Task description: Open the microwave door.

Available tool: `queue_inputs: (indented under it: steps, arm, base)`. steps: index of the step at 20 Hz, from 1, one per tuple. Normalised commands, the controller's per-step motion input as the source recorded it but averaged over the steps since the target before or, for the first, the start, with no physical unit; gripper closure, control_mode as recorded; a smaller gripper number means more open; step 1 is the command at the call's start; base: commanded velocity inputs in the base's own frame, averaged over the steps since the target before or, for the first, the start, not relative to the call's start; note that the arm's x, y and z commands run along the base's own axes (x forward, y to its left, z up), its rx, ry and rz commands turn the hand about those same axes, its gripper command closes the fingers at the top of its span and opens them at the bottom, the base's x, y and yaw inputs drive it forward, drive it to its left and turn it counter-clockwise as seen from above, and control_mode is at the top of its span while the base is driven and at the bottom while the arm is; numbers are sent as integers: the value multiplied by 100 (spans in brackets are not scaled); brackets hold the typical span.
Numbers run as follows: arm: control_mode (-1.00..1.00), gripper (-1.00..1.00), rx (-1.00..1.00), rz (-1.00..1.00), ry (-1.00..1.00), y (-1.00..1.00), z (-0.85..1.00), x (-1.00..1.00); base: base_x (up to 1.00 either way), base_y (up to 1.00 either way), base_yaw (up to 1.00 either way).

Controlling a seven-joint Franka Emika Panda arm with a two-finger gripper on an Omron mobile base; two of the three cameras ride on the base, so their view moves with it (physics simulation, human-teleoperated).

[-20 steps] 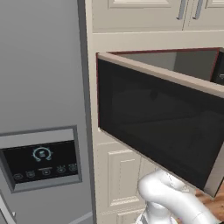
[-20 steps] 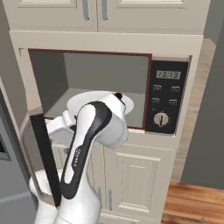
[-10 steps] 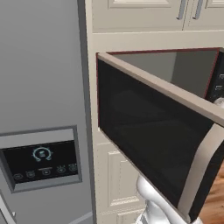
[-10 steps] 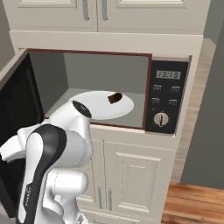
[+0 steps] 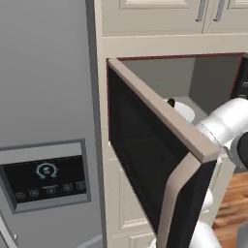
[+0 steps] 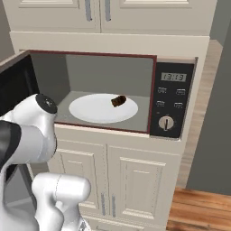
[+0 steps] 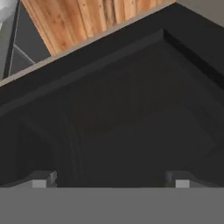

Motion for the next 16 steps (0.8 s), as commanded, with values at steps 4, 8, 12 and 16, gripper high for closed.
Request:
queue_inputs:
  steps: [4,8,12,16]
  arm:
    - [-100,-100,16,1,-35,85,0,0]
    - [-100,-100,9,0,-42,86,-3,0]
    - [-100,-100,1,0,-43,100,-14,3]
    - [-100,-100,-1,-6,-35,99,-28,8]
  base:
    - [0,0,0]
    - [0,0,0]
    - [0,0,0]
    - [0,0,0]
